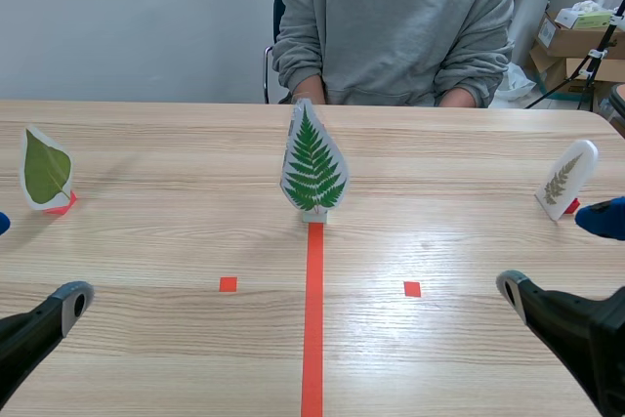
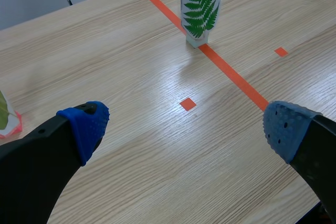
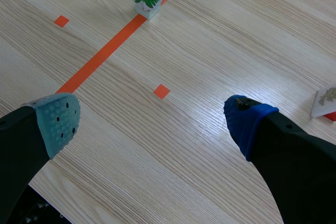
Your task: Do the leaf sorting experiment
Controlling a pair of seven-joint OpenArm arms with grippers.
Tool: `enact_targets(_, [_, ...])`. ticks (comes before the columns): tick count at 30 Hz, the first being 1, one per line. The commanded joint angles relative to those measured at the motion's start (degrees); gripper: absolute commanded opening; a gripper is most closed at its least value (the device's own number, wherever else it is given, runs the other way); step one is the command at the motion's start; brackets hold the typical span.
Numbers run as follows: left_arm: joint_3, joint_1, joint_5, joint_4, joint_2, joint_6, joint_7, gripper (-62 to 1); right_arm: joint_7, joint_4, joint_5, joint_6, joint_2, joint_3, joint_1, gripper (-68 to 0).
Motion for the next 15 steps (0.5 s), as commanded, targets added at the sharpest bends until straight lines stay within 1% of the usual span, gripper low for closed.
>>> enact_targets(1, [0.2, -0.2, -0.6, 0.9, -0.2, 0.1, -0.8, 1.4, 0.6, 0.6, 0.6, 0.0, 0.3, 0.2, 0.5, -11.3])
enact_targets(8, [0.2, -0.2, -0.4, 0.9, -0.2, 0.1, -0.8, 1.4, 0.0, 0.6, -2.5, 0.0, 0.3, 0.2, 0.5, -11.3])
enact_targets(13, [0.2, -0.2, -0.4, 0.9, -0.2, 0.1, -0.8, 1.4, -0.2, 0.6, -3.8, 0.0, 0.3, 0.2, 0.5, -11.3])
enact_targets(15, [0.2, -0.2, -0.4, 0.9, -0.2, 0.1, -0.8, 1.4, -1.0, 0.6, -4.0, -0.2, 0.3, 0.2, 0.5, -11.3])
